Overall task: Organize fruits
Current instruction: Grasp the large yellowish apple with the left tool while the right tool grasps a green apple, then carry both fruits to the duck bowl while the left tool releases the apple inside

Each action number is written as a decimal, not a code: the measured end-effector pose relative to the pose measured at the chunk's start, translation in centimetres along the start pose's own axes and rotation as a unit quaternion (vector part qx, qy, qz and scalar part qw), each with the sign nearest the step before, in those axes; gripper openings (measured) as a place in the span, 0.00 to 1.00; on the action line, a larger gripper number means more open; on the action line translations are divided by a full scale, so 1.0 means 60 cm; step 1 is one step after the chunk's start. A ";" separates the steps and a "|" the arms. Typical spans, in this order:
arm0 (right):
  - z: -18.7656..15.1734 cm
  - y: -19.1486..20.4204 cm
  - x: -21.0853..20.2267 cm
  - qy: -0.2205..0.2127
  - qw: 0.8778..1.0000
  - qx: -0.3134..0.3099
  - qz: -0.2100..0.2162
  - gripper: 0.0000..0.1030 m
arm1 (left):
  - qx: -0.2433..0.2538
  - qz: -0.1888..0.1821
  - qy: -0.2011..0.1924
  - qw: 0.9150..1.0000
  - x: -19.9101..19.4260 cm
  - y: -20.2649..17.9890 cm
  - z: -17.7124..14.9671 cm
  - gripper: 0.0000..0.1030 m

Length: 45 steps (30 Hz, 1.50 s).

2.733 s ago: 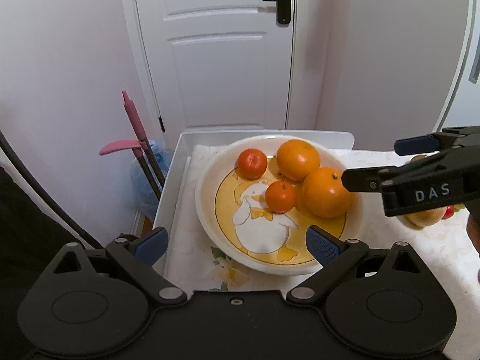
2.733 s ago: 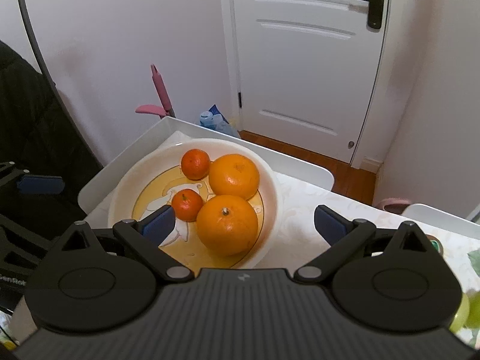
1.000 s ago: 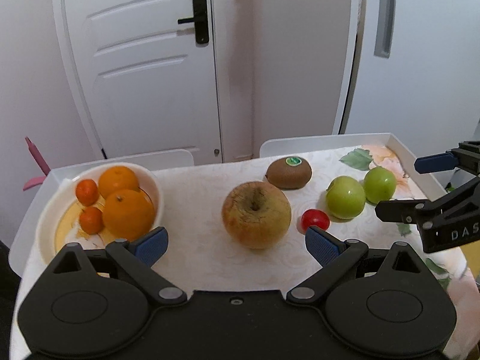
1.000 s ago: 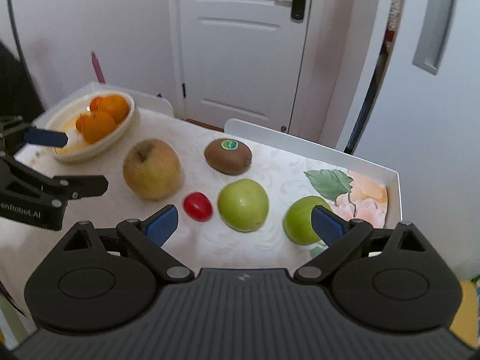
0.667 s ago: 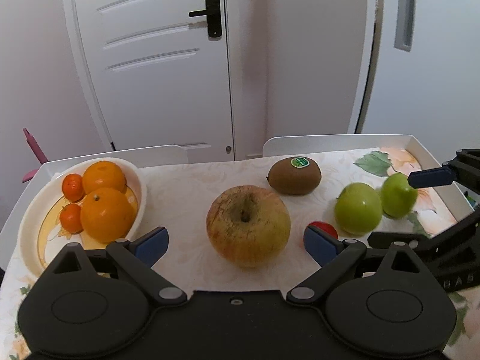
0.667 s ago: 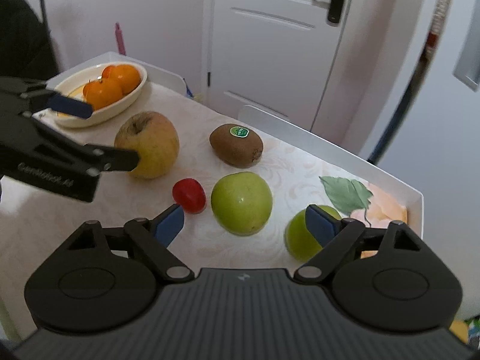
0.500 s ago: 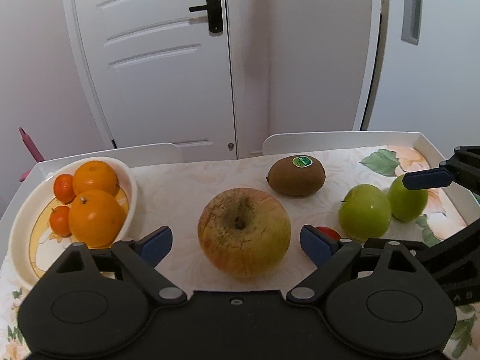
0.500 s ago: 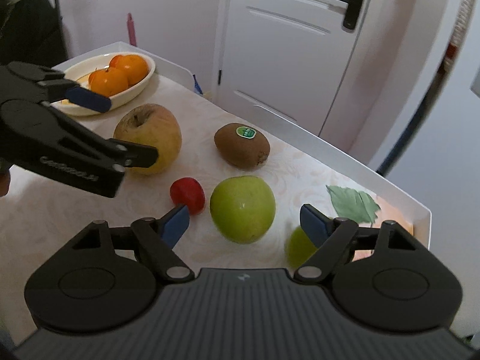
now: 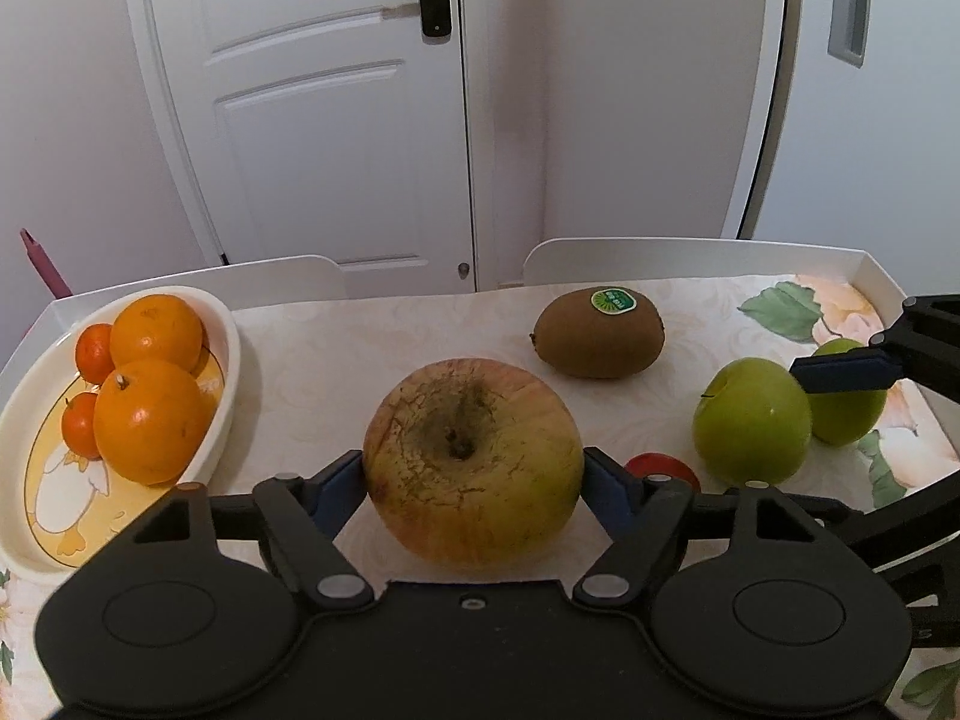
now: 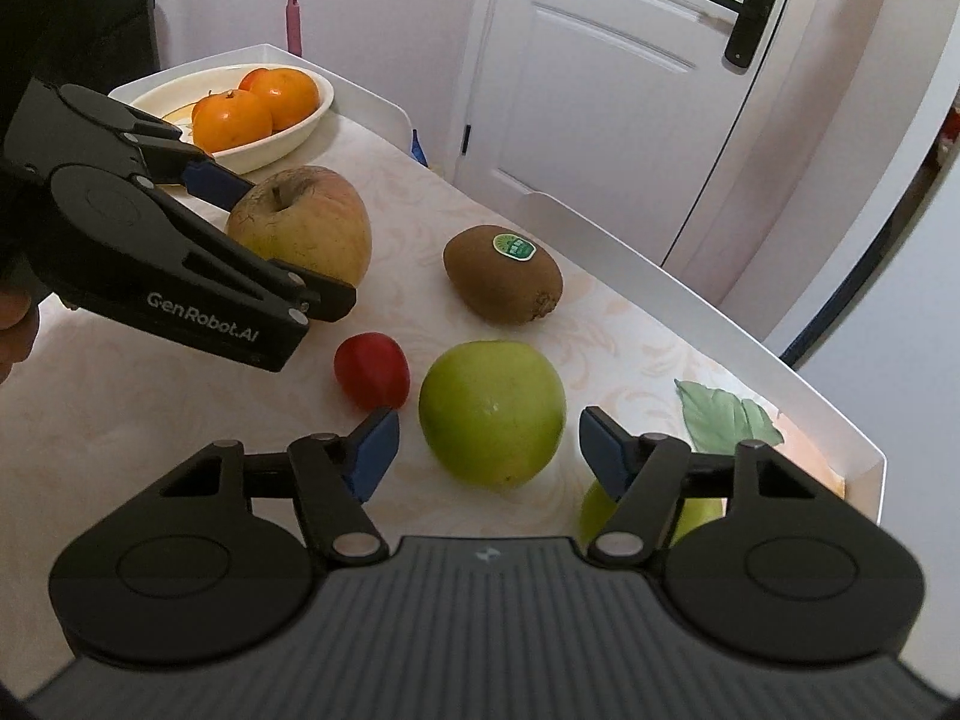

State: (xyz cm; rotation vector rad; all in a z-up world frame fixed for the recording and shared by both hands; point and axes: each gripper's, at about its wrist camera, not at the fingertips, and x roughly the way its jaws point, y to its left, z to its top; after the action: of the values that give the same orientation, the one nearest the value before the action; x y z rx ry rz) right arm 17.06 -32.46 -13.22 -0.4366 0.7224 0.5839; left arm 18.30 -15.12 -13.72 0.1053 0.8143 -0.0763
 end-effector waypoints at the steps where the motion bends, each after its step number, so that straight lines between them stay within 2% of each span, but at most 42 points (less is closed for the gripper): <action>1: 0.000 0.000 0.001 0.000 1.000 -0.002 0.001 0.79 | 0.001 0.001 -0.001 1.000 0.000 -0.001 -0.001 0.78; 25: 0.002 -0.011 0.020 -0.001 1.000 -0.009 0.015 0.68 | 0.001 0.019 -0.003 1.000 -0.029 0.003 -0.027 0.77; 36: 0.015 -0.010 -0.008 -0.010 1.000 0.011 0.015 0.68 | -0.021 0.023 -0.026 0.999 -0.084 0.023 -0.031 0.77; 45: 0.059 0.008 -0.048 -0.025 0.998 0.055 0.022 0.68 | -0.032 0.033 -0.044 0.998 -0.142 0.062 -0.025 0.77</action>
State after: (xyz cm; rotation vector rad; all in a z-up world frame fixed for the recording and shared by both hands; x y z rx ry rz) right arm 16.71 -31.12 -8.85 -0.3040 0.7136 0.5909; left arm 11.80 -11.02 -8.26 0.0673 0.7234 0.0073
